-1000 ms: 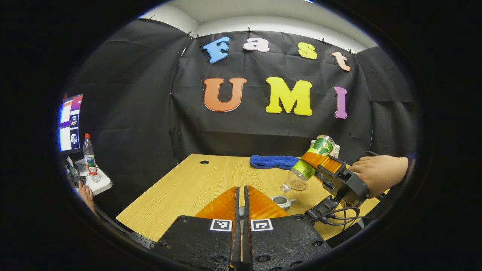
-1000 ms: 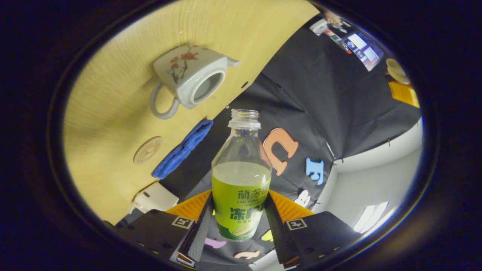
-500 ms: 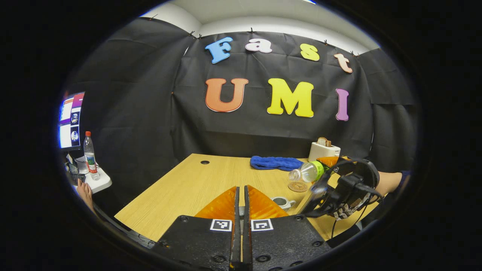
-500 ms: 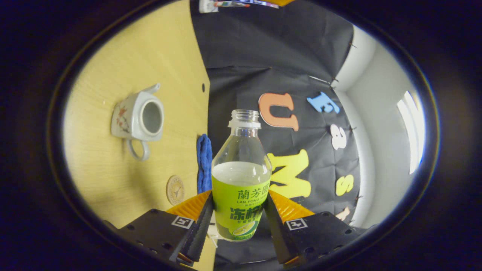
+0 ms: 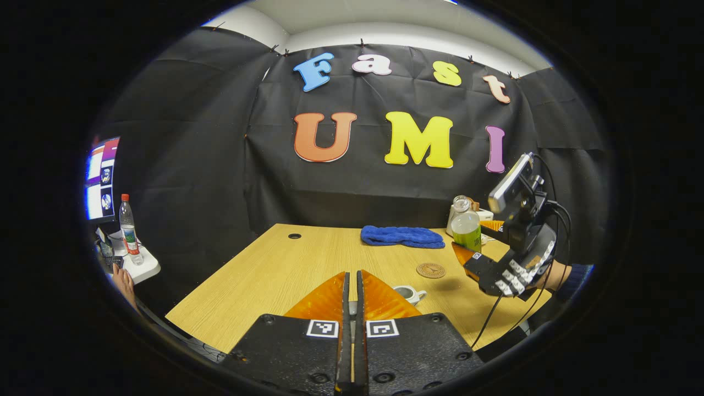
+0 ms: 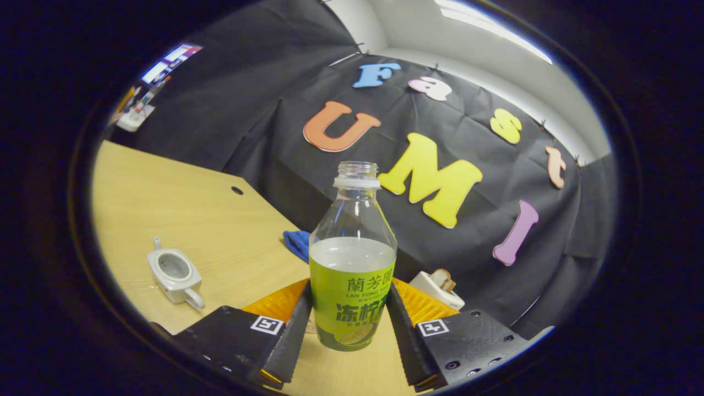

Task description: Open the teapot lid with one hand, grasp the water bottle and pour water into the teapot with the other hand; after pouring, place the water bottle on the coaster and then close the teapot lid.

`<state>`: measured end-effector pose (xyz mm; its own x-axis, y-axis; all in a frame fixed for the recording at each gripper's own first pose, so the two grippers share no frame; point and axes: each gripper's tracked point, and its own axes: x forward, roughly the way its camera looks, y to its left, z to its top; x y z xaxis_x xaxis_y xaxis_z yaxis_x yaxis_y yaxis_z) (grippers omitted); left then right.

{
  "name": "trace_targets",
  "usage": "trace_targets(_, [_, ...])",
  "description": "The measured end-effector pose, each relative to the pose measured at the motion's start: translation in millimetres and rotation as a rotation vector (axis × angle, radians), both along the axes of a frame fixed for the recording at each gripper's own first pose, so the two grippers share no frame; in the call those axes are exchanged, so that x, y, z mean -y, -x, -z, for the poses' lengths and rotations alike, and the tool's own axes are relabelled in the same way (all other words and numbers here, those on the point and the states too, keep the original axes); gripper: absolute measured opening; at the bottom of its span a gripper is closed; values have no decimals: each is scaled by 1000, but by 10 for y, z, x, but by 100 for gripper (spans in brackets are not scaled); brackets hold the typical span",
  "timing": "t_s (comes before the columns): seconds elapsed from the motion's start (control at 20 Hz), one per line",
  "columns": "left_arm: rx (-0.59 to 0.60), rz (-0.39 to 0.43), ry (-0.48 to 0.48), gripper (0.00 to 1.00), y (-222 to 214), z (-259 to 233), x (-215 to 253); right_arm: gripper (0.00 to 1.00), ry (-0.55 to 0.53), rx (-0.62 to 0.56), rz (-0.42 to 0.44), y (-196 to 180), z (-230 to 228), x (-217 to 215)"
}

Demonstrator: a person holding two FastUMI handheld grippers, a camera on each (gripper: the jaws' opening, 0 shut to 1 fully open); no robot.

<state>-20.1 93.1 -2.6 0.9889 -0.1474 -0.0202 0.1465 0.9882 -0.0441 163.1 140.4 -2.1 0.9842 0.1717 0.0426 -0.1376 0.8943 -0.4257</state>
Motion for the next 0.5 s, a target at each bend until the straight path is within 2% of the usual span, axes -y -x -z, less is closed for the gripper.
trace_targets(0.15, [1, -5, 0, 5, -4, 4, -22, 77, -210, -100, -42, -234, 124, 45])
trace_targets(0.2, [1, -5, -1, 5, -2, 7, -22, 73, -287, -144, -57, -305, 169, 37])
trace_targets(0.35, [-4, -12, -2, 5, -26, 30, -18, 73, -494, -228, -68, -547, 202, 63])
trace_targets(0.5, [-13, -13, -11, 5, -61, 67, -14, 74, -579, -255, -59, -832, 202, 6])
